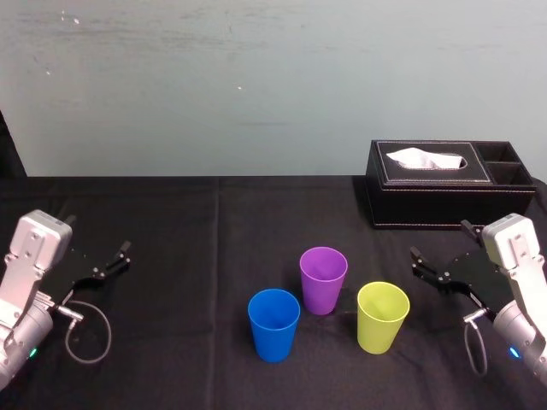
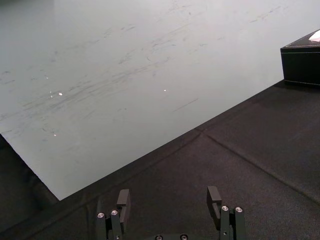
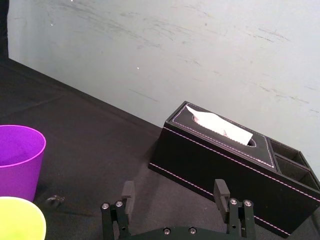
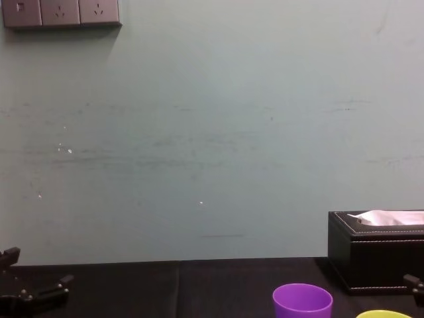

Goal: Stack the three plastic cups sequentially using one hand.

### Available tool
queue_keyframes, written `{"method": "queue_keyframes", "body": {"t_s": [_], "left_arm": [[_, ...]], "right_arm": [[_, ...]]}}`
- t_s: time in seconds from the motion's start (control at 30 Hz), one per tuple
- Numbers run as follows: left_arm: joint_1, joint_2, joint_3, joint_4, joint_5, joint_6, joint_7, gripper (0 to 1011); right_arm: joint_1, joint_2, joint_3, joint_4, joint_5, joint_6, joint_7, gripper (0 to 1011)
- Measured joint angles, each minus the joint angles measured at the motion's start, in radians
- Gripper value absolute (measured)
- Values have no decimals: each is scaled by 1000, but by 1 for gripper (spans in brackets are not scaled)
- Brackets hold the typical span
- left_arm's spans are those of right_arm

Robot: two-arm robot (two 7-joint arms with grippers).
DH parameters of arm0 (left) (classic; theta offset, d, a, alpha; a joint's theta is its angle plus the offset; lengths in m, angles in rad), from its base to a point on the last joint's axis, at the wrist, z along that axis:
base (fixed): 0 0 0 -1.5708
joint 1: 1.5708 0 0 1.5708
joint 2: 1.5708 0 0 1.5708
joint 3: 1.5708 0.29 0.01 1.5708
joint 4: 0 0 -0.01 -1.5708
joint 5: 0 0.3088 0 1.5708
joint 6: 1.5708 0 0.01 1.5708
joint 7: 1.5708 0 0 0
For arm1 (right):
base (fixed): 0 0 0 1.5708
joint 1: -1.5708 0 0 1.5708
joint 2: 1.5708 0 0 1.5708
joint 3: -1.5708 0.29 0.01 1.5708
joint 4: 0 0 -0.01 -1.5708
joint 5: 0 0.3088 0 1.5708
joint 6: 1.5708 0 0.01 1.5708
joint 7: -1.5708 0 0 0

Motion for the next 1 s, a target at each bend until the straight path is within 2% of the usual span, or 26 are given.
{"method": "queue_keyframes", "body": {"t_s": [1.0], "left_arm": [[0, 0, 0, 0, 0, 0, 0, 1000]], "right_arm": [[0, 0, 0, 0, 0, 0, 0, 1003]]}}
